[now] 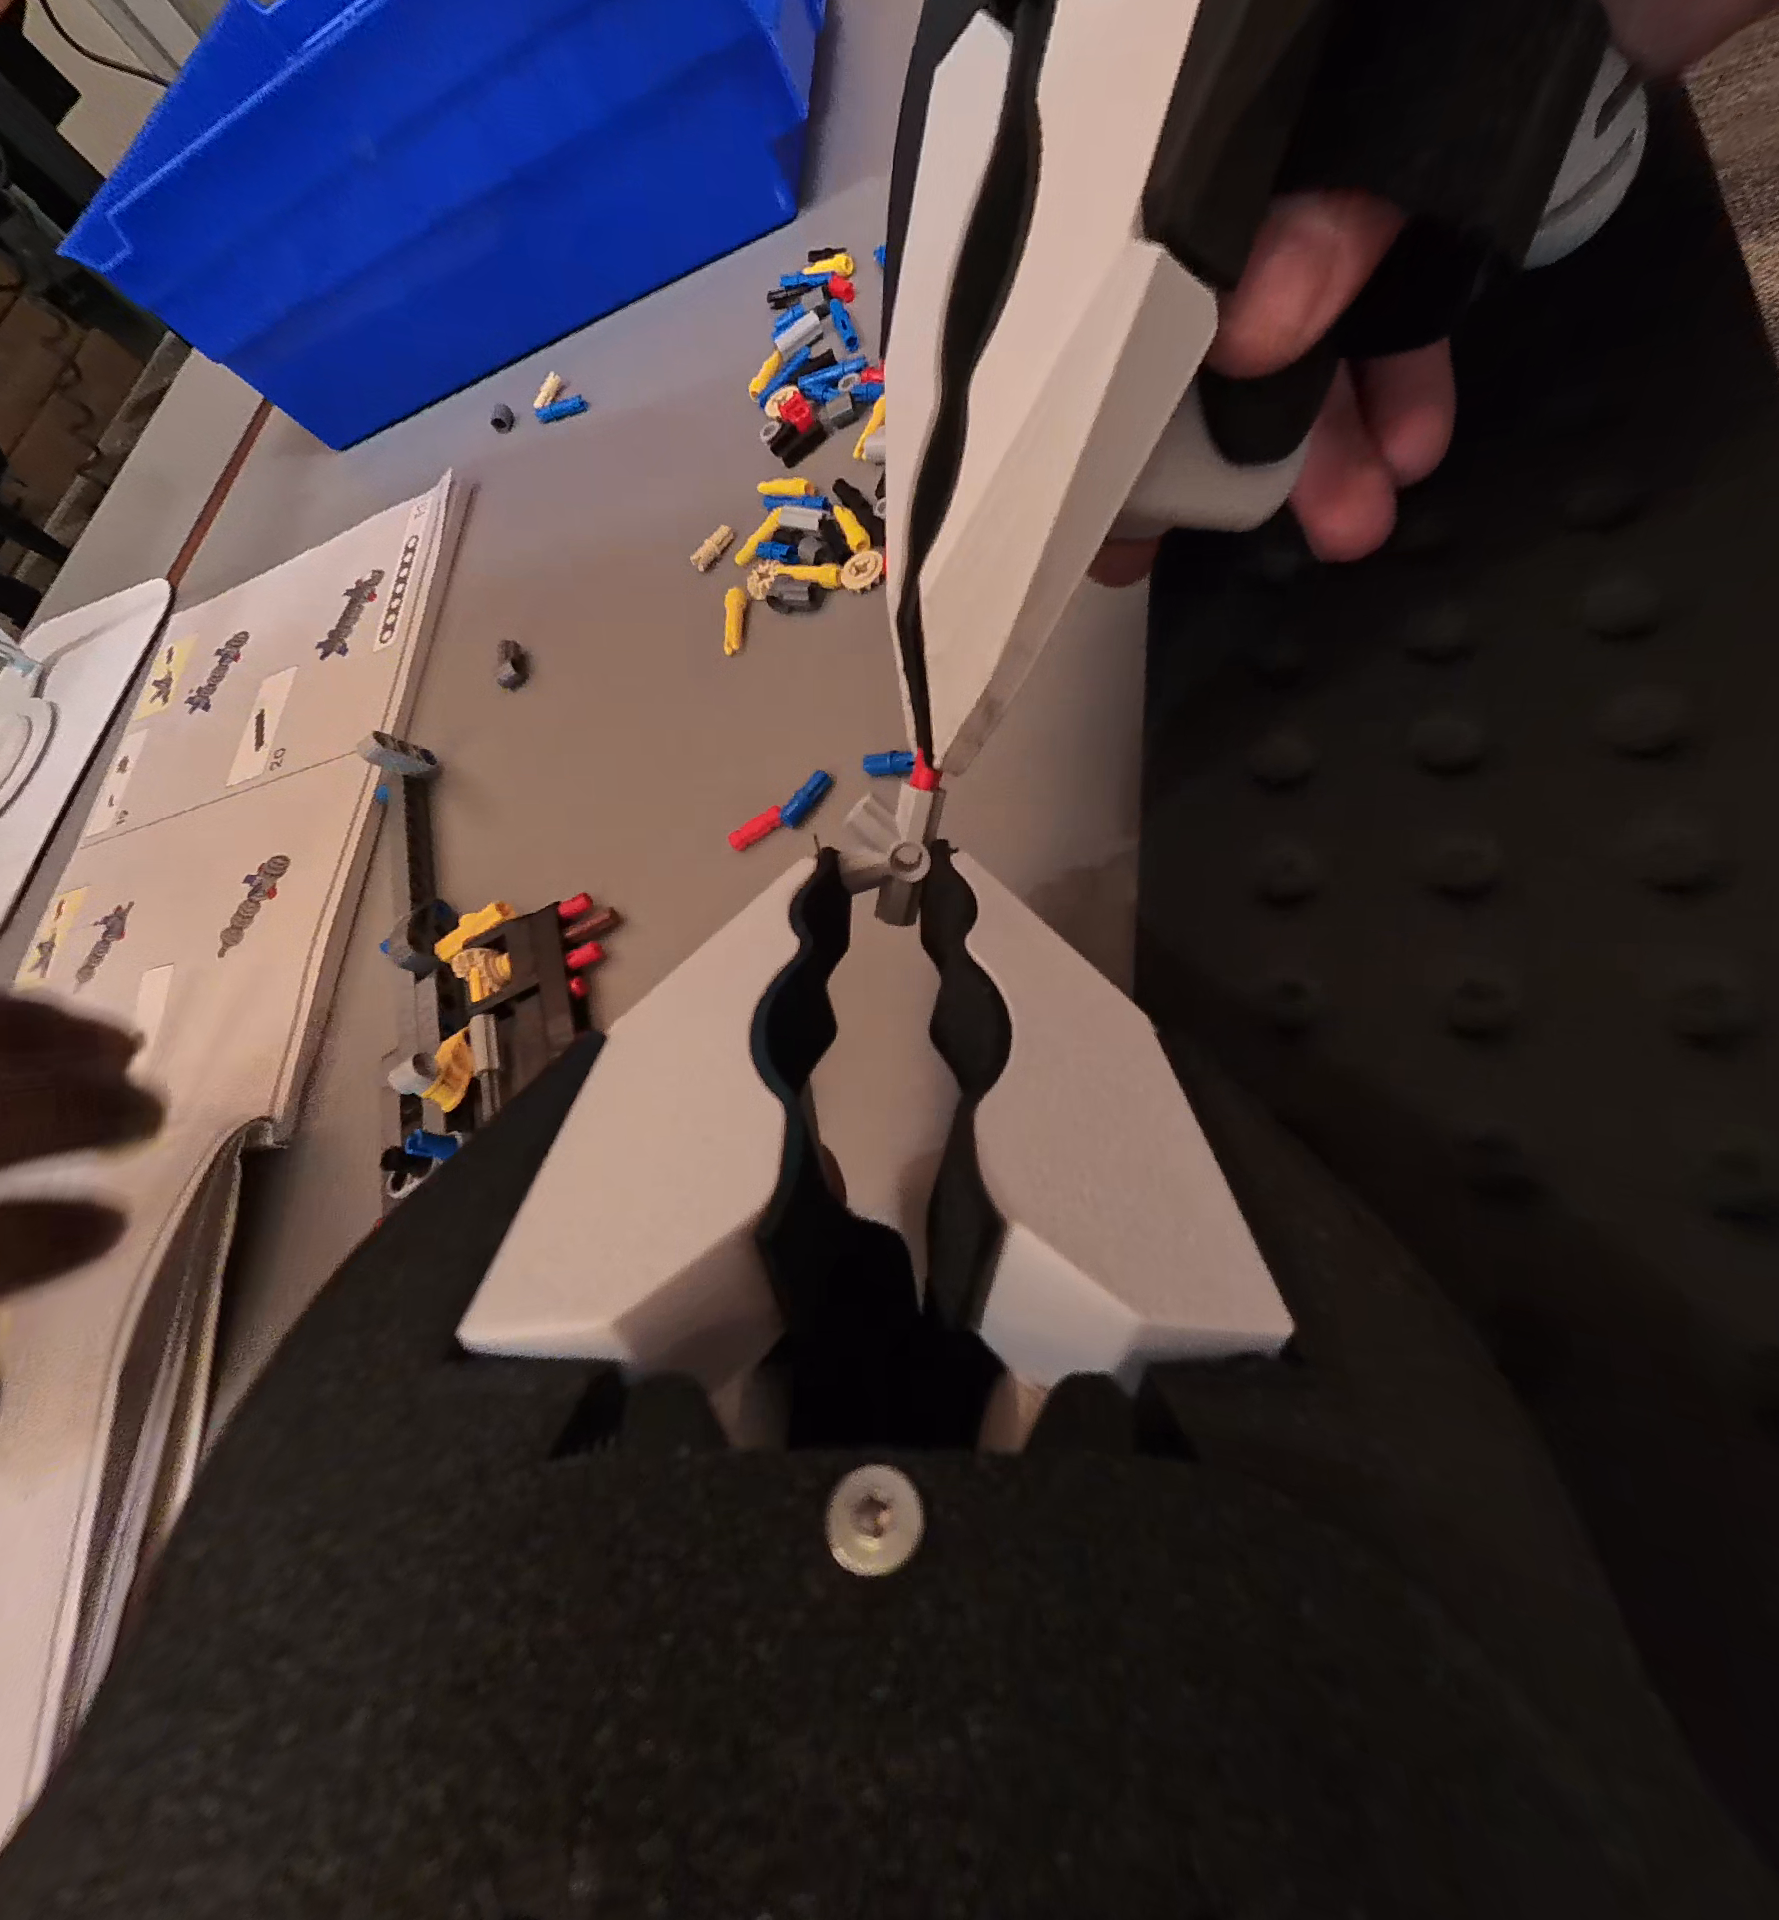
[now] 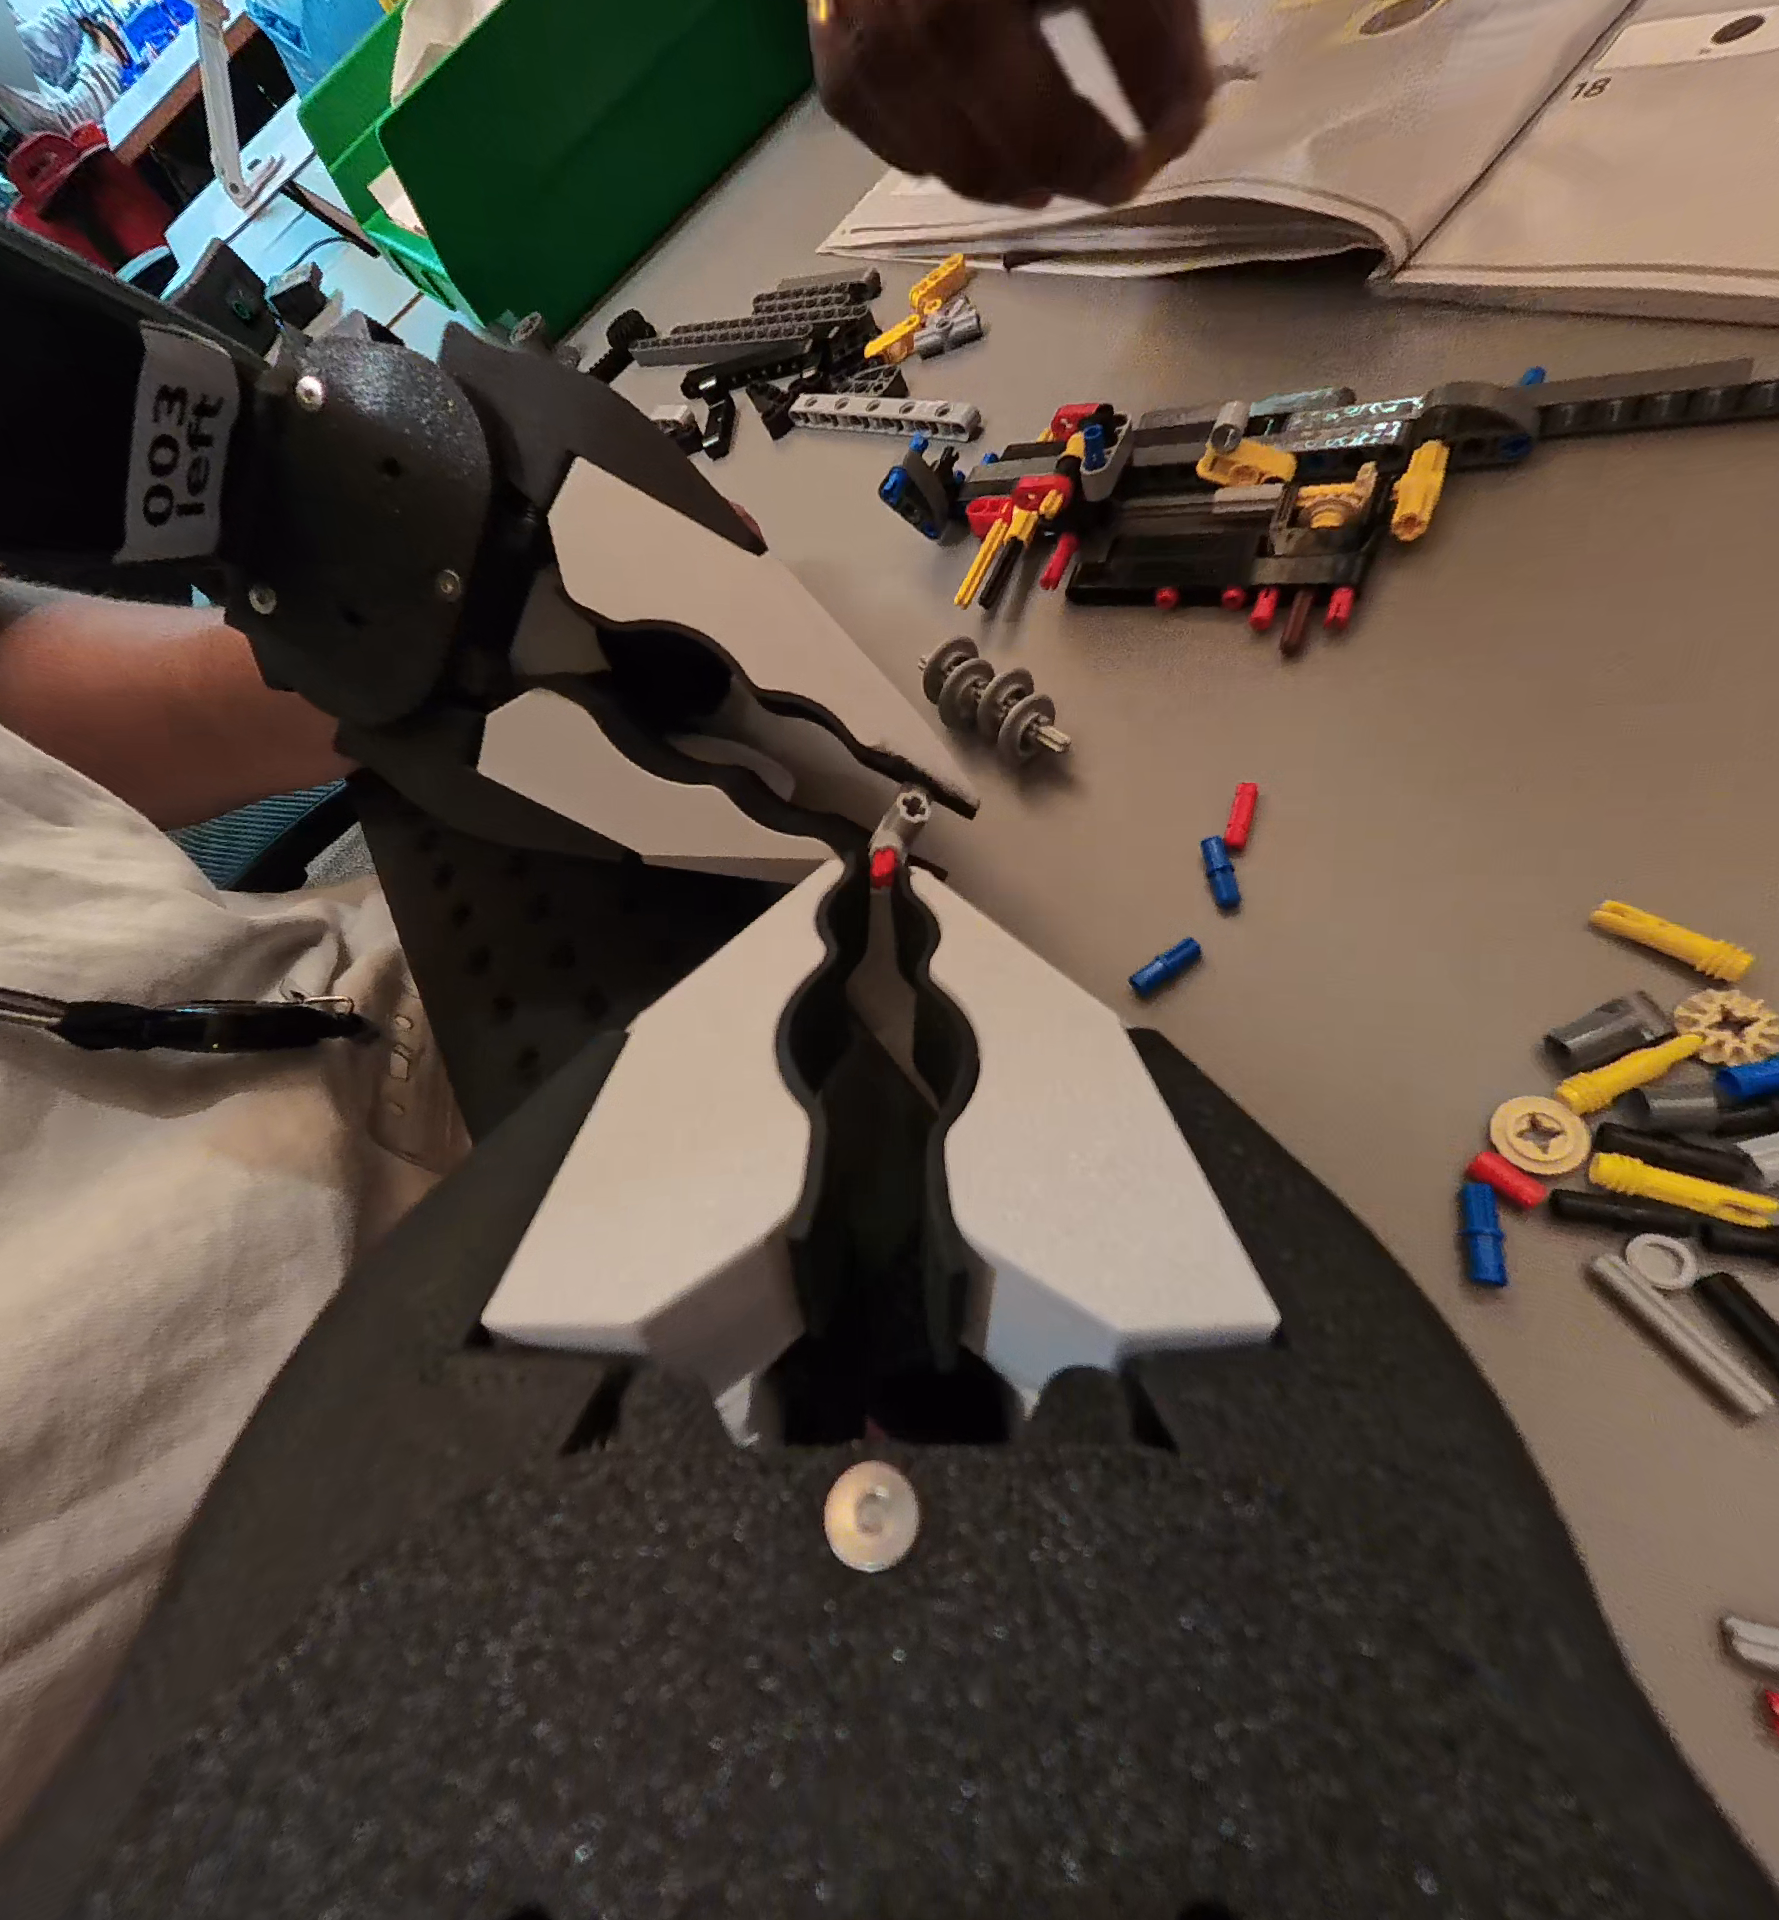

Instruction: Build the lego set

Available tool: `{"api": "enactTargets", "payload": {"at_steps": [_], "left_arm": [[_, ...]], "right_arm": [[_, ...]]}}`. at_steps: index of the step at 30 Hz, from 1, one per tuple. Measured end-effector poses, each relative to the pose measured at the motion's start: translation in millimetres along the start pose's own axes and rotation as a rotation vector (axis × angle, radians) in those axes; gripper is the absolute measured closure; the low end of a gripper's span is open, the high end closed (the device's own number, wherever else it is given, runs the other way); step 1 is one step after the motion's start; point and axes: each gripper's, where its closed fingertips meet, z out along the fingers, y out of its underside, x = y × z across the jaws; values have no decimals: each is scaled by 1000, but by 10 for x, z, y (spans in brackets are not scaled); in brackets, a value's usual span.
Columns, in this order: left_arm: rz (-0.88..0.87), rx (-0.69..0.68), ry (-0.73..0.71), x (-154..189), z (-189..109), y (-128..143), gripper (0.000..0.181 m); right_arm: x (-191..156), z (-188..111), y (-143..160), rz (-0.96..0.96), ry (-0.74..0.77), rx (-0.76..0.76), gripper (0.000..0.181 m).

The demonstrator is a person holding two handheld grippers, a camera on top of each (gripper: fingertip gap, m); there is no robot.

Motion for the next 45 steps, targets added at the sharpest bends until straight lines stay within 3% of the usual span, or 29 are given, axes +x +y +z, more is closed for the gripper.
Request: {"api": "enactTargets", "payload": {"at_steps": [13,22,45], "left_arm": [[47,-19,-22,14,-47,-1,168],[13,20,-23,-26,-94,-66,168],[48,-4,-45,-11,-97,-44,168]], "right_arm": [[2,39,63,-59,27,-45,179],[-19,-12,-42,-25,8,33,178],[-18,11,12,-59,38,5,179]]}}
